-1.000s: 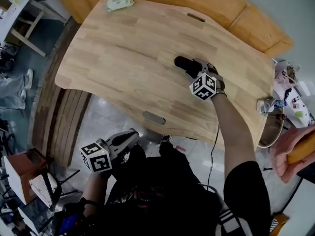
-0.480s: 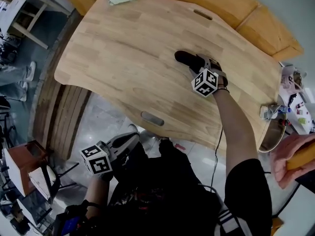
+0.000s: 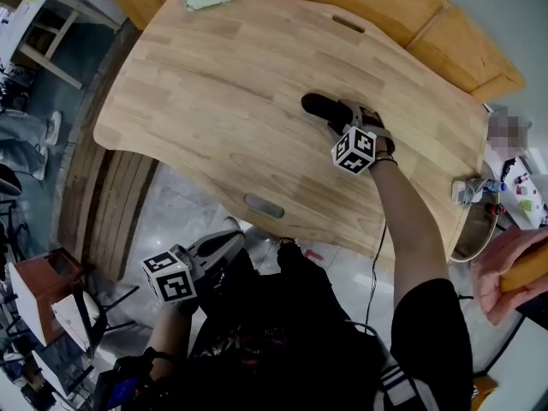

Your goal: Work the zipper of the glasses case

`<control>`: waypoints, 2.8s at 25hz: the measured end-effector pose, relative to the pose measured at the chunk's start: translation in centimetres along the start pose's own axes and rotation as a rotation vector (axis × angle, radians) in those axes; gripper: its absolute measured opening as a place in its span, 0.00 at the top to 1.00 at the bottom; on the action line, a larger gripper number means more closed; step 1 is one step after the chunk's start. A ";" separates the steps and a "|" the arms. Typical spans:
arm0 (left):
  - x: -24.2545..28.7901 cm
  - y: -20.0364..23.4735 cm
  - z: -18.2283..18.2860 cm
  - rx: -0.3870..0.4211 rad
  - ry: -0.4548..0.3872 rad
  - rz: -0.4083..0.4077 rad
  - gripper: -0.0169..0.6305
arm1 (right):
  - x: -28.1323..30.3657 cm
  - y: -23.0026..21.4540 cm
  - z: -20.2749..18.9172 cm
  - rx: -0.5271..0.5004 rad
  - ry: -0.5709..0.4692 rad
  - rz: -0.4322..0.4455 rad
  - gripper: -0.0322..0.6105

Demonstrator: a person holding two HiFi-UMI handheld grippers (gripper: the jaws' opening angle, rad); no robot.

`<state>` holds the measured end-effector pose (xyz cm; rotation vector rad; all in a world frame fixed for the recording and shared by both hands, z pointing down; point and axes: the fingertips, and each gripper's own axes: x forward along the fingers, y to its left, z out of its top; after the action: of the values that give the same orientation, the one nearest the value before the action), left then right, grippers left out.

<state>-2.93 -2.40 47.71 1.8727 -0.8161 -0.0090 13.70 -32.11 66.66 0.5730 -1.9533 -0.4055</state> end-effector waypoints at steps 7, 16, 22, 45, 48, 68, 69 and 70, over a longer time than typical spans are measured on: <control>-1.0 -0.1 0.2 0.018 0.005 -0.041 0.95 | -2.7 -0.5 1.3 0.047 -0.035 -0.062 0.48; -1.9 -1.5 1.5 0.115 0.057 -0.145 0.95 | -11.8 -2.4 3.8 0.685 -0.241 -0.095 0.93; -2.5 -2.2 2.1 0.174 0.074 -0.211 0.95 | -20.3 -1.0 7.0 1.124 -0.502 -0.031 0.93; -4.3 -4.9 3.5 0.351 0.177 -0.406 0.95 | -33.8 17.0 25.0 1.356 -0.836 0.188 0.93; -4.4 -5.3 3.7 0.359 0.181 -0.422 0.95 | -34.0 17.6 25.6 1.381 -0.849 0.168 0.93; -5.2 -5.6 2.5 0.358 0.202 -0.437 0.95 | -33.6 18.6 26.2 1.440 -0.889 0.205 0.93; -5.2 -5.6 2.6 0.359 0.200 -0.434 0.95 | -33.6 18.6 26.2 1.437 -0.887 0.206 0.93; -5.2 -5.6 2.6 0.359 0.199 -0.432 0.95 | -33.5 18.6 26.2 1.437 -0.885 0.208 0.93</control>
<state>-4.90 -0.51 40.16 2.3152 -0.2760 0.0564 -1.53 2.78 40.11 1.1536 -2.9321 1.2143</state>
